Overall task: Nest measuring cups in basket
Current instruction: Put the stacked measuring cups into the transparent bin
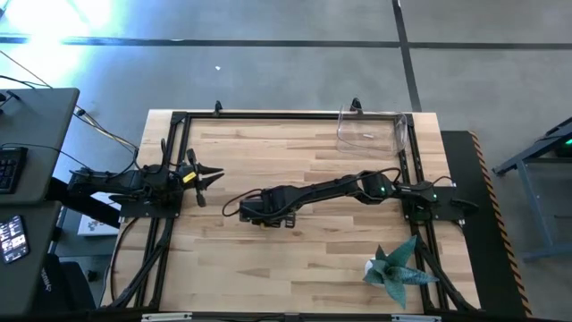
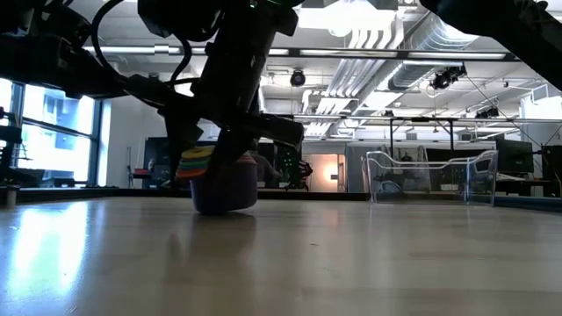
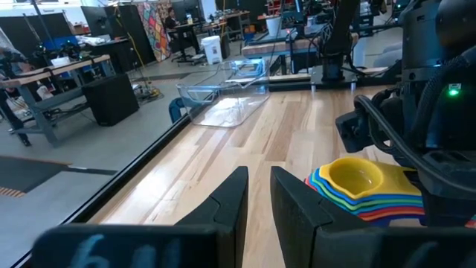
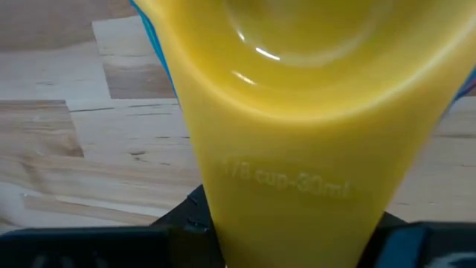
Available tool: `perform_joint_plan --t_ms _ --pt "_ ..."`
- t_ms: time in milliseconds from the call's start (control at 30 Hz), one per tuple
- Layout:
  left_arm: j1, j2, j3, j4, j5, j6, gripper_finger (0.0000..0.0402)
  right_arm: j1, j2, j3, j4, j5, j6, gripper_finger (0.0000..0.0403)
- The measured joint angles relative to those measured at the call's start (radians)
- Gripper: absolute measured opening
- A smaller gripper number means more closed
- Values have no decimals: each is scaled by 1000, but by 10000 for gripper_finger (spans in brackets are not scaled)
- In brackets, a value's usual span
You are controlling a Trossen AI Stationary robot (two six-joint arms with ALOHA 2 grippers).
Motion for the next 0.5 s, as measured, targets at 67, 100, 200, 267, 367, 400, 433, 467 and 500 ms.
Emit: perform_joint_plan --t_ms 67,100,200,267,367,400,433,467,500 --pt "0 0 0 0 0 0 49 0 0 0 2 1 2 117" --pt "0 0 0 0 0 0 48 0 0 0 5 2 3 117" --pt "0 0 0 0 0 0 48 0 0 0 27 4 7 116" --pt "0 0 0 0 0 0 49 0 0 1 43 4 7 115" --pt "0 0 0 0 0 0 48 0 -2 1 52 11 7 113" --pt "0 0 0 0 0 0 49 0 -3 1 52 14 7 112" --pt "0 0 0 0 0 0 49 0 -4 1 52 16 7 112" --pt "0 0 0 0 0 0 49 0 -4 1 52 19 7 111" --pt "0 0 0 0 0 0 49 0 -4 1 52 22 7 111"
